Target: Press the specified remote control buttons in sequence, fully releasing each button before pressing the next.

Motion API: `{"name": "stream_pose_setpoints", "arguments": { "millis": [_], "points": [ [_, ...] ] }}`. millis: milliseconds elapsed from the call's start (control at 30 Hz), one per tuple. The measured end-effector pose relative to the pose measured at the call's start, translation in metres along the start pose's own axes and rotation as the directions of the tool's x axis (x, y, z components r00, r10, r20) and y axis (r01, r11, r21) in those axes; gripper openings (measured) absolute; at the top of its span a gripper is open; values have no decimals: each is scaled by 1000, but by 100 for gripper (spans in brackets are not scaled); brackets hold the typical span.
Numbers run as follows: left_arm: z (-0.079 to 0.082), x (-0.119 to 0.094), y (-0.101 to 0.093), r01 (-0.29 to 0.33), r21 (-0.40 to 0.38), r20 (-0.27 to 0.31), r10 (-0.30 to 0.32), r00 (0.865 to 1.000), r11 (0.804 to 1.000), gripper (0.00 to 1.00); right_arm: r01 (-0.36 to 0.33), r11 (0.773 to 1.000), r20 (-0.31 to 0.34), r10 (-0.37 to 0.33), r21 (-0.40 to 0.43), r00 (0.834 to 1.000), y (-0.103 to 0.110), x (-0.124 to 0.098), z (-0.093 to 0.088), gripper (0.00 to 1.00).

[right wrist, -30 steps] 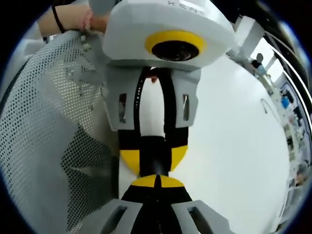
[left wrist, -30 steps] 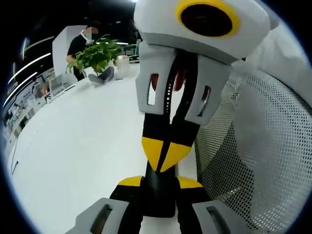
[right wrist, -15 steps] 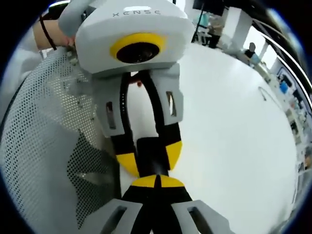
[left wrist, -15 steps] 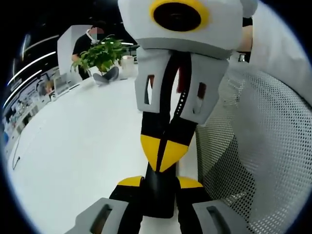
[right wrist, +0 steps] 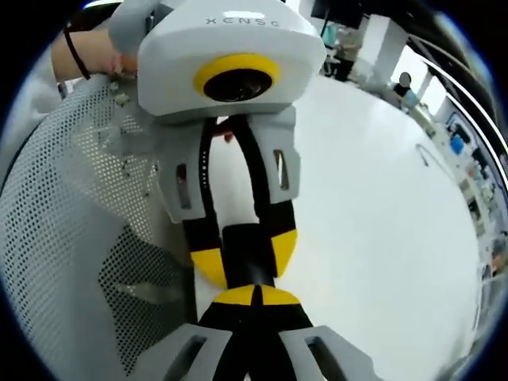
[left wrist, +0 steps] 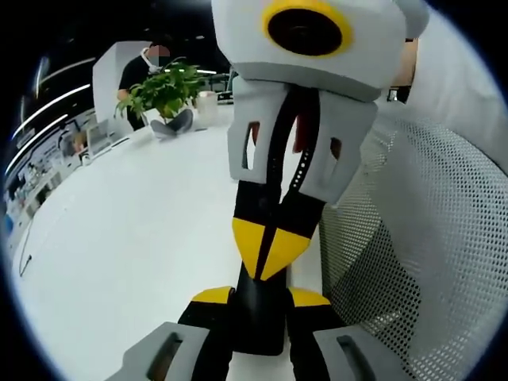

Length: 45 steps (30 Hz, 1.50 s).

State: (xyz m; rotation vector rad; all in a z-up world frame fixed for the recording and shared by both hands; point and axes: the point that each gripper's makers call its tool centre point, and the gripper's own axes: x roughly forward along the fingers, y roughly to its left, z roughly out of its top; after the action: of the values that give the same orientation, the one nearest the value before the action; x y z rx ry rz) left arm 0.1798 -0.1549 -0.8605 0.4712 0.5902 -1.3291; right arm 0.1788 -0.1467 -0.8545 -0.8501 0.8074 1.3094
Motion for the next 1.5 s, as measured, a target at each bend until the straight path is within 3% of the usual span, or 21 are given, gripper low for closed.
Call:
{"name": "stream_pose_setpoints", "arguments": {
  "millis": [267,533,667,800,867,933,1167,1500],
  "points": [
    [1,0,-1,4,0,6,-4,1000,1000,25,5,1000,33,-5,-15,999,1,-1,0,0],
    [1,0,-1,3,1,2,-3,1000,1000,25,-83,995,52,80,63,995,4,-3,2,2],
    [1,0,-1,4,2,0,-4,1000,1000,25,-68,997,60,66,32,996,6,-2,1,3],
    [1,0,-1,3,2,-3,-3,1000,1000,25,-84,995,73,80,59,994,9,-4,1,7],
    [1,-1,-1,3,0,-2,-3,1000,1000,25,-43,997,32,41,68,999,3,-4,-7,16],
    [1,-1,-1,2,-2,0,-2,1000,1000,25,-48,995,50,44,84,998,1,-5,-9,21],
    [1,0,-1,2,-3,1,-2,1000,1000,25,-51,994,32,49,93,998,-3,-8,-32,23],
    [1,1,0,0,-6,1,0,1000,1000,25,-46,993,88,36,107,995,-2,-8,-35,23]
  ]
}}
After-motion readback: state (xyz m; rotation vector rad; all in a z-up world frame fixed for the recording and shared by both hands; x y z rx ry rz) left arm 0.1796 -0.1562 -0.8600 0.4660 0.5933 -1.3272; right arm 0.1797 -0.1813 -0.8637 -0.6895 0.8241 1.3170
